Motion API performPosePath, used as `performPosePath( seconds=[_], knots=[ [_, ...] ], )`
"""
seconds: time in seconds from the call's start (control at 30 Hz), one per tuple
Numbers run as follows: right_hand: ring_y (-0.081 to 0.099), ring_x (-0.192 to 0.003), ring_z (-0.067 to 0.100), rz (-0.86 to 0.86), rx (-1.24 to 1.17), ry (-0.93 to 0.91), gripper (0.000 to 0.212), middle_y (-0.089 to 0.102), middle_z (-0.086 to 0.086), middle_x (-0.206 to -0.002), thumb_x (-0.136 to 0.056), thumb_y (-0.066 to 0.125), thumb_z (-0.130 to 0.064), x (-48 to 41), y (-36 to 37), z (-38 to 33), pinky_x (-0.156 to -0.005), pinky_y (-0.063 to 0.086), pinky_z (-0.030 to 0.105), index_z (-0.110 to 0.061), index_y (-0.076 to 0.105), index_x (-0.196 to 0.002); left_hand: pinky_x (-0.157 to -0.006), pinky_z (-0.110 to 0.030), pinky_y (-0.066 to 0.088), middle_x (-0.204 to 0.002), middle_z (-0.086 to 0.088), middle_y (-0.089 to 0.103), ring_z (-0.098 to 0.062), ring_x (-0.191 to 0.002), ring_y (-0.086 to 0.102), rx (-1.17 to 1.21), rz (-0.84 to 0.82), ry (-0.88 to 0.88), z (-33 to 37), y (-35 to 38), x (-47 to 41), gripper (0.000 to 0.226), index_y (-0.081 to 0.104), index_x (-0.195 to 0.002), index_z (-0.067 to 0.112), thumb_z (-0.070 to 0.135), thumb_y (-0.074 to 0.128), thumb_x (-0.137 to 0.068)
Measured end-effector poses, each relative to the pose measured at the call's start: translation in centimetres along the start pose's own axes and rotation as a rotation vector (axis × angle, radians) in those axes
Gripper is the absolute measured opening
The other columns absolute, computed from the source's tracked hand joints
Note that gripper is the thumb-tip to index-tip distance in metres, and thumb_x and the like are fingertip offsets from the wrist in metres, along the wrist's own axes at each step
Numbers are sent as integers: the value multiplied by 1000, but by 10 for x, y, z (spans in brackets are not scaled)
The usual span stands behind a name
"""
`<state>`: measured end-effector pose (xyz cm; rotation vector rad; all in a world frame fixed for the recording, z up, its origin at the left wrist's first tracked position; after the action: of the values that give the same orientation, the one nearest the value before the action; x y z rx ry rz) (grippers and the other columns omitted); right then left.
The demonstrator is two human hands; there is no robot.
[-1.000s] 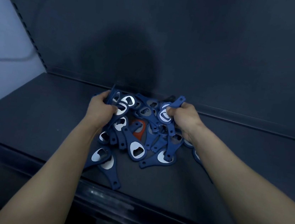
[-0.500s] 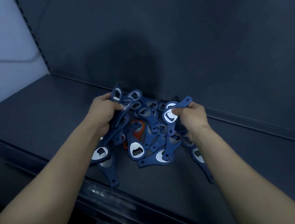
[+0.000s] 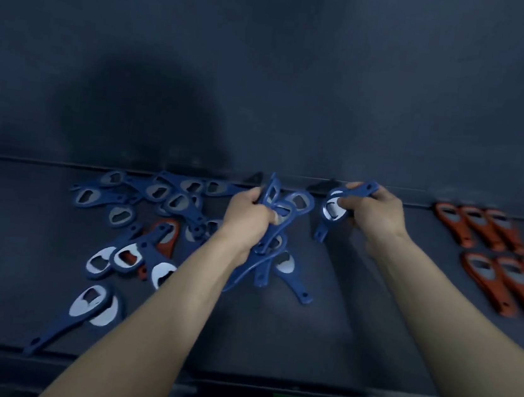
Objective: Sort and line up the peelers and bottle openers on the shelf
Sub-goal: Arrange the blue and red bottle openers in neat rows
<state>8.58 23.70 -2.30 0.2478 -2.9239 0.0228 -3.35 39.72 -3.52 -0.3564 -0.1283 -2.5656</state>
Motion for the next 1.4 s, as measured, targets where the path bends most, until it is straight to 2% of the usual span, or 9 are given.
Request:
performPosePath(
  seconds=[0.13,0.33,0.5,0.67,0.8,1.03,1.13,1.27,1.4],
  knots=[
    [59,-63,18,127,-79,34,28,62,6,-75,-73,62,11,-8,-49,5,-47,49,22,-16,56,-72,-43,-19,45,-84,-1,68,-13,-56,64,-43,-32,11,2,26,-13,39,62,-116,14,-6,55,-82],
    [64,-71,26,265,-221,148,25,63,14,-80,-76,60,13,-18,-91,20,-41,51,25,-10,51,-77,-54,-29,47,-76,-1,66,-18,-64,61,-86,-52,3,-2,51,-21,36,63,-112,10,-6,55,-81],
    [62,-66,22,171,-53,316,16,63,13,-76,-75,65,10,-19,-106,31,-39,49,23,-2,57,-82,-54,-30,46,-70,1,65,-18,-62,60,-102,-39,1,-2,59,-23,30,66,-103,13,-5,55,-82],
    [62,-72,22,-15,154,352,17,64,12,-81,-72,68,10,-20,-106,28,-51,51,29,-3,60,-80,-47,-26,45,-58,6,64,-15,-55,59,-108,-34,17,0,62,-23,27,66,-80,19,-6,56,-80],
    [53,-62,20,57,352,268,30,56,9,-71,-69,77,-2,-22,-106,17,-49,42,27,-2,58,-92,-46,-24,45,-60,5,64,-15,-58,60,-105,-34,27,1,63,-22,29,65,-78,20,-7,56,-81],
    [40,-49,16,240,279,91,20,47,2,-55,-74,71,-7,-19,-123,0,-43,31,20,-10,55,-63,-47,-24,46,-68,4,67,-16,-63,61,-112,-73,31,-1,67,-20,30,67,-90,20,-6,56,-80],
    [46,-63,20,275,298,-114,3,53,8,-66,-78,64,-5,-15,-126,-12,-58,39,31,-7,63,-76,-49,-25,46,-68,4,68,-15,-61,62,-104,-94,29,-1,69,-20,31,67,-94,19,-6,56,-81],
    [61,-91,21,209,632,-380,23,66,11,-98,-83,61,-6,1,-110,-16,-82,46,30,-9,70,-104,-52,-28,46,-61,7,67,-13,-56,61,-99,-122,23,-1,73,-21,29,67,-88,19,-7,55,-81],
    [55,-91,36,72,1066,-489,26,49,14,-104,-91,51,-12,9,-74,-2,-76,45,36,-12,65,-113,-50,-26,46,-61,8,67,-12,-56,61,-91,-131,24,-1,70,-21,29,66,-89,18,-7,56,-81]
  ],
)
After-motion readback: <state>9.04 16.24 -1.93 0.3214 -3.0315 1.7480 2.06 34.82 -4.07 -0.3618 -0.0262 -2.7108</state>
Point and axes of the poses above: each hand's wrist, its own x-axis away from the middle knuckle, its own y-axis out of the palm, z = x × y, the point moved 5 cm from there along -x, towards the middle knuckle
